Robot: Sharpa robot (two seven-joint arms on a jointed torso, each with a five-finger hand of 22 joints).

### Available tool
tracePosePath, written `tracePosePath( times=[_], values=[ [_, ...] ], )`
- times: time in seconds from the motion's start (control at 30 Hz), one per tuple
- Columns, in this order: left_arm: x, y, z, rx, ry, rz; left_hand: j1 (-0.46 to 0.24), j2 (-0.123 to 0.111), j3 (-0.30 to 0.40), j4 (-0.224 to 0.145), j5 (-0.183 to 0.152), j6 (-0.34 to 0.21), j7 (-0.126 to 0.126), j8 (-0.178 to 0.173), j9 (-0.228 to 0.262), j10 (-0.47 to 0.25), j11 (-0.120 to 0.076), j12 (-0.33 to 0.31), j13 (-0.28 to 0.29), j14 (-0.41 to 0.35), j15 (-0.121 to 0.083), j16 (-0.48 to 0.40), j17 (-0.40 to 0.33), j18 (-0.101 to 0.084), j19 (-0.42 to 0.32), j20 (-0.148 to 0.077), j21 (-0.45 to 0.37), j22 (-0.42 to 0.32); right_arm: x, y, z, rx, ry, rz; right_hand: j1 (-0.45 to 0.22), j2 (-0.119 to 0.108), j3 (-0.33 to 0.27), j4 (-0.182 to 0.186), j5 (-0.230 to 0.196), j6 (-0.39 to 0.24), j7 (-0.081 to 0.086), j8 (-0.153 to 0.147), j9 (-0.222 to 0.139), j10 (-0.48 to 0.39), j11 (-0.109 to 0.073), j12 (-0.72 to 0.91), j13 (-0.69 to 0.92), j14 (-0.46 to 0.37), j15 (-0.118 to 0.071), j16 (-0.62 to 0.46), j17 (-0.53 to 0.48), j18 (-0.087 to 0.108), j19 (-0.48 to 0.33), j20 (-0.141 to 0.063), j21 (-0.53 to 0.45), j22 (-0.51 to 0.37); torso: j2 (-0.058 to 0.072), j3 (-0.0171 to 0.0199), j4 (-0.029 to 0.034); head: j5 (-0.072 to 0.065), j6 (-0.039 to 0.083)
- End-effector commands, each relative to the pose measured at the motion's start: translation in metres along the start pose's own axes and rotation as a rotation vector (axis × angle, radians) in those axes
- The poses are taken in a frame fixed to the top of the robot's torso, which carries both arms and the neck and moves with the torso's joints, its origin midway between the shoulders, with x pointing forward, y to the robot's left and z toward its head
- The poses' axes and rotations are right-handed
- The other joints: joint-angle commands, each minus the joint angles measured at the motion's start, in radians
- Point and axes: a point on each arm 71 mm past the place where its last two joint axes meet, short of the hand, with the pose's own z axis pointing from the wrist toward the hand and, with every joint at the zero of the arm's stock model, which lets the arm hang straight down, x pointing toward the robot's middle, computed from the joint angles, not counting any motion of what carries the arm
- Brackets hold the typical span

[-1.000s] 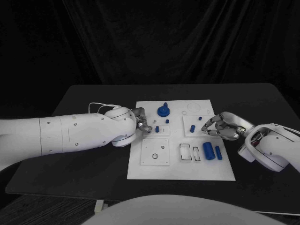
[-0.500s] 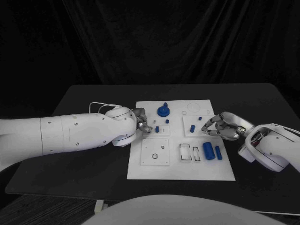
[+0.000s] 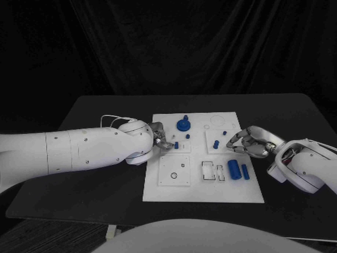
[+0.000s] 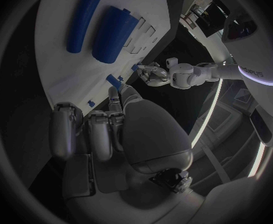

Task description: Assemble the parts on the task board

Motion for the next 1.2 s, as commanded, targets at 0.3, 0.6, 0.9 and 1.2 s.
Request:
tracePosePath(
  times=[0.3,0.6,0.9,1.2],
  values=[
    [0.0094,-0.0025,-0.0008,0.013,0.067,-0.005,-0.015,0.003,-0.040,0.037,-0.012,-0.040,0.007,-0.001,-0.021,0.011,0.015,-0.006,0.113,0.072,0.014,-0.007,0.184,0.008,-0.005,0.010,-0.016,0.160,0.0012,-0.0004,-0.0009,-0.002,0.000,0.002,0.013,0.003,0.003,-0.012,0.020,0.007,-0.001,0.006,0.001,0.119,-0.019,-0.006,0.054,0.103,-0.008,0.003,0.263,0.009,-0.007,0.000,-0.007,0.199,0.000,0.0001,-0.0003,0.000,0.000],
    [0.0087,-0.0024,-0.0011,0.018,0.058,-0.016,-0.006,0.003,-0.046,0.036,-0.006,-0.043,0.007,0.005,-0.022,0.010,0.017,-0.006,0.113,0.072,0.015,-0.006,0.185,0.008,-0.005,0.011,-0.019,0.160,0.0018,-0.0008,-0.0008,-0.001,0.003,0.002,0.014,0.003,0.005,-0.014,0.030,0.007,0.000,0.006,0.001,0.119,-0.019,-0.006,0.054,0.103,-0.008,0.003,0.263,0.009,-0.007,0.000,-0.007,0.199,0.000,0.0000,-0.0001,0.001,0.000],
    [0.0091,-0.0014,-0.0020,0.012,0.066,-0.011,-0.021,0.002,-0.076,0.044,-0.018,-0.049,0.011,0.026,-0.021,0.011,0.025,0.002,0.120,0.071,0.021,-0.007,0.185,0.009,-0.007,0.016,-0.028,0.158,0.0029,-0.0010,0.0000,0.000,0.009,0.003,0.015,0.002,0.008,-0.016,0.042,0.006,0.000,0.005,0.001,0.119,-0.018,-0.006,0.054,0.103,-0.008,0.003,0.263,0.009,-0.007,0.001,-0.008,0.199,0.000,-0.0003,-0.0002,0.001,0.000],
    [0.0100,0.0000,-0.0019,-0.001,0.090,0.010,-0.033,0.017,-0.126,0.045,-0.042,-0.065,0.002,0.128,0.034,0.008,0.020,0.007,0.123,0.071,0.020,-0.004,0.188,0.011,-0.008,0.018,-0.033,0.158,0.0034,-0.0017,0.0000,0.003,0.014,0.003,0.015,0.003,0.010,-0.018,0.053,0.006,0.000,0.005,0.001,0.119,-0.018,-0.006,0.054,0.103,-0.007,0.003,0.263,0.009,-0.007,0.001,-0.008,0.199,0.000,0.0001,0.0002,-0.001,0.000]
  ],
)
